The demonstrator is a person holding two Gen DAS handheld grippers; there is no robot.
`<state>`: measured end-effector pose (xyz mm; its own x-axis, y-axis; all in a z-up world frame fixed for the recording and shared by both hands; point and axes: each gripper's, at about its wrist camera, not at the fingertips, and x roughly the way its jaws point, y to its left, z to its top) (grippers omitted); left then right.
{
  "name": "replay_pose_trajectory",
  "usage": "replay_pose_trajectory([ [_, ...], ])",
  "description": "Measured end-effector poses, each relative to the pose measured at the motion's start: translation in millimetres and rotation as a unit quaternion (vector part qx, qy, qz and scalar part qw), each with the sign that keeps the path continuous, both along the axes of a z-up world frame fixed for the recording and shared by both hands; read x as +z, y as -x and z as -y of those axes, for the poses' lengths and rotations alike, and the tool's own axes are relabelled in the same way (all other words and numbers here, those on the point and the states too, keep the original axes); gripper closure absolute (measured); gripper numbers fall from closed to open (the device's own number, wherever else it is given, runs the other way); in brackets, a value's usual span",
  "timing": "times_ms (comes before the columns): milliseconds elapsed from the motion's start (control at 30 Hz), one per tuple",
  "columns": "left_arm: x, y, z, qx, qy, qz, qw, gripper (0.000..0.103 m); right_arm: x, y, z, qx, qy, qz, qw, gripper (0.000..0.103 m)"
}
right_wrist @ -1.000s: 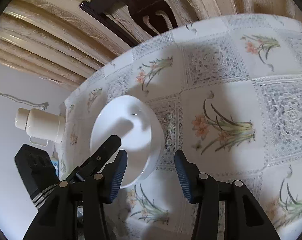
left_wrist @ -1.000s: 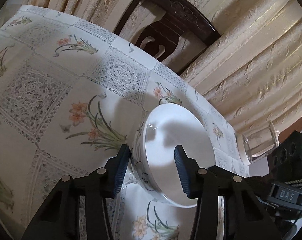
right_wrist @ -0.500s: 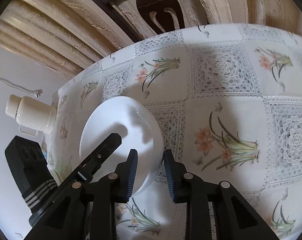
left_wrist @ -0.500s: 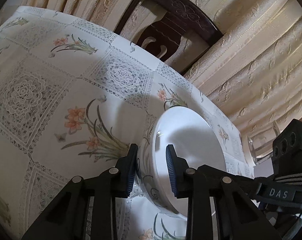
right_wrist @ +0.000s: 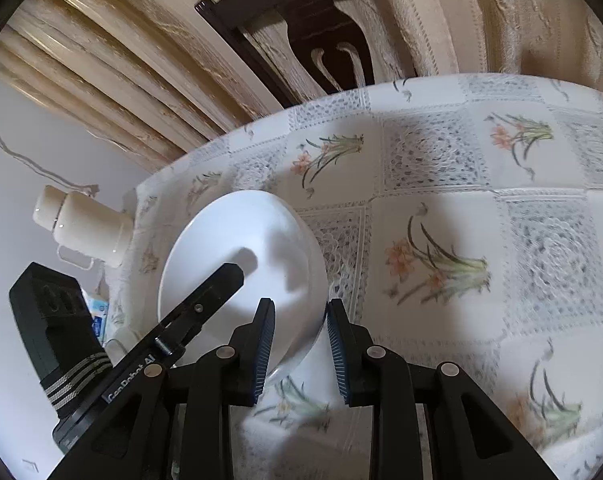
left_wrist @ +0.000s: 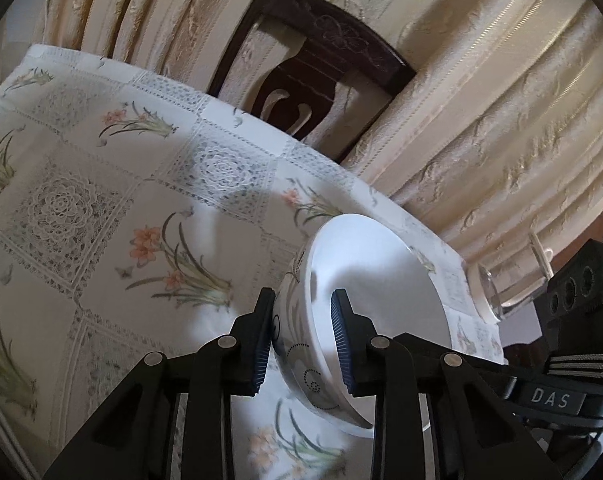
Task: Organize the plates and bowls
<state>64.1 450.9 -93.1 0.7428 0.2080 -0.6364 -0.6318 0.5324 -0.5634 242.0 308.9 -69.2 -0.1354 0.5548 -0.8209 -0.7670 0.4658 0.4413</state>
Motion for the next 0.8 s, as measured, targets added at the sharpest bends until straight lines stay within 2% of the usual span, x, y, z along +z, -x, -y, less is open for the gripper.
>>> replay_pose_trajectory([
  [533,39.7,15.9,75.8,-0.090,-0.021,0.010,0.9957,0.074,34.6,35.6,96.8,-0.045,-0.039,0.000,0.998,0.074],
  [800,52.5,28.5,119.7,-0.130,-0.039,0.009,0.9907,0.074,37.7,55.4,140.2,-0.064,-0.042,-0.009,0.997,0.072],
])
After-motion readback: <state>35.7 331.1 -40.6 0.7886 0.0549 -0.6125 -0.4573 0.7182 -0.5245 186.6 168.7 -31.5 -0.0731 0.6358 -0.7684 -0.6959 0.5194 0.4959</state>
